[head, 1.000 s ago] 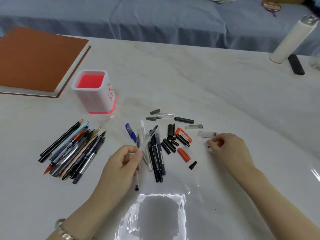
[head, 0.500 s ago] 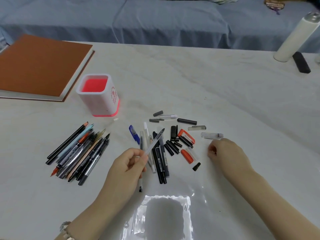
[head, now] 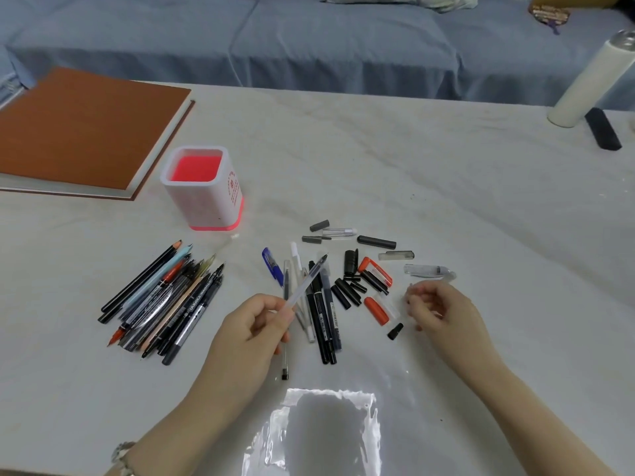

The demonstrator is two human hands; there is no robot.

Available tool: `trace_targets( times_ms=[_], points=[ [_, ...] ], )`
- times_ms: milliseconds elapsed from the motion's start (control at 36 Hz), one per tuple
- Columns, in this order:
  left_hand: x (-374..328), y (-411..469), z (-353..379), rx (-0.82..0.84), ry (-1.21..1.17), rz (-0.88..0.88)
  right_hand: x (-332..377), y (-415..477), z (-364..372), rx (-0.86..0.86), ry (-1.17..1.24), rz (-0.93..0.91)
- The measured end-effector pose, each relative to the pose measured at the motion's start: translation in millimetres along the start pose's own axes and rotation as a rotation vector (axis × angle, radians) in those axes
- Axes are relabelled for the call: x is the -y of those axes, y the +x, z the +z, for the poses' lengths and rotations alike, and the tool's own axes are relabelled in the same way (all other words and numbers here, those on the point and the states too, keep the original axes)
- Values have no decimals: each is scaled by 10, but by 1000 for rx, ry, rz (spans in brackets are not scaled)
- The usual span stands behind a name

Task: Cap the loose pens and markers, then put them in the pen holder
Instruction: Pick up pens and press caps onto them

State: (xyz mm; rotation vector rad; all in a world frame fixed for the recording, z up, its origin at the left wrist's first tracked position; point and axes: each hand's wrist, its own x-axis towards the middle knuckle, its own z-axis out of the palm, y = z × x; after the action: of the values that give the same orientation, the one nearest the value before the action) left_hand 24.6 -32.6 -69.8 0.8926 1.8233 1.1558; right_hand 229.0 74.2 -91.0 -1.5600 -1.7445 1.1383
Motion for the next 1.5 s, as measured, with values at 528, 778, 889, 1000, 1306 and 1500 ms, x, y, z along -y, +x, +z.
trace_targets(
  times_ms=[528,778,889,1000,1306,1500],
  points=[
    [-87,-92,-53,3,-90,29,532,-425,53,-76,124,-423],
    [-92,-112,-107,15,-84,36,633,-414,37,-44,-49,-541],
    [-90,-118,-143,15,-60,35,614,-375,43,10,-27,-515],
    [-99,-127,-166,13,-33,50,662,-298,42,95,67,-345],
    [-102,-175,-209,100,-46,56,781,-166,70,199,392,-119],
    [-70,-173,-205,97,6,80,797,-157,80,259,346,-125]
  ],
)
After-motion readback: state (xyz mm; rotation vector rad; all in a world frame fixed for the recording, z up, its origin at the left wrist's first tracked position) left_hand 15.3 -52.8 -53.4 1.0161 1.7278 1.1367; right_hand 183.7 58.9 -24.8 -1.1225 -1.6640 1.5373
